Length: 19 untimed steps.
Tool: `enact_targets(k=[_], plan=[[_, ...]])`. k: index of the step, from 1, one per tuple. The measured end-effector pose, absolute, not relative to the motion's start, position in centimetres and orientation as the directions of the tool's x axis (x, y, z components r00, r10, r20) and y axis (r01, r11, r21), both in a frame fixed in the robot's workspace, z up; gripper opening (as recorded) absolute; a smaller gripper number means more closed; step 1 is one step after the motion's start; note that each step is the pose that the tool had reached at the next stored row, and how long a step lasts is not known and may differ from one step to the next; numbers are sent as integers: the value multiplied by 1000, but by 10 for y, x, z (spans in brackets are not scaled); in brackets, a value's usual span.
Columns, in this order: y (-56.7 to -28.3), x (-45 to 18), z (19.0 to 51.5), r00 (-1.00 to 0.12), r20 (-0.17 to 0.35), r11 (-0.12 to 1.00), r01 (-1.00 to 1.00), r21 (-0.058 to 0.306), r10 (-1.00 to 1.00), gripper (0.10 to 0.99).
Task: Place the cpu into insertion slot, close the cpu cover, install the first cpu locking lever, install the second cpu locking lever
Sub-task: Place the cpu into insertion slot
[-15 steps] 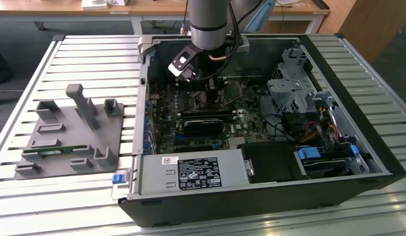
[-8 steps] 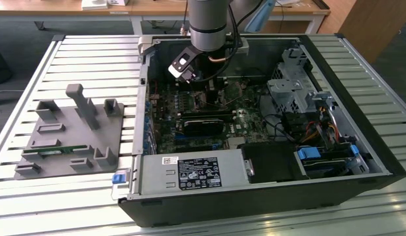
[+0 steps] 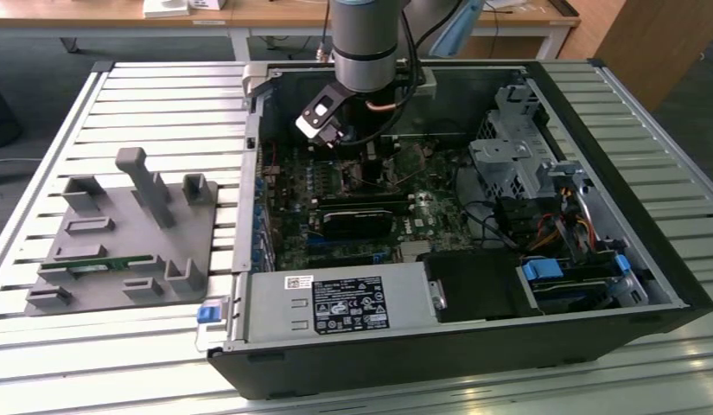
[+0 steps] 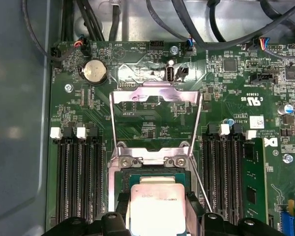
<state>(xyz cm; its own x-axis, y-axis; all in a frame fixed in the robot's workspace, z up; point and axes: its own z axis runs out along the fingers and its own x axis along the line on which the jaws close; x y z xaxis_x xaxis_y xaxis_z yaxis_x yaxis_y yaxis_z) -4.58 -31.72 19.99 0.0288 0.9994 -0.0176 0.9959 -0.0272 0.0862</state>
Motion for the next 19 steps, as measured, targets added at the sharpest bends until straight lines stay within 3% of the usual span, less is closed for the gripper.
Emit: enact_targets(k=[19], plan=[[-316,-46,194,29,-16,-27,996,86,999,533]])
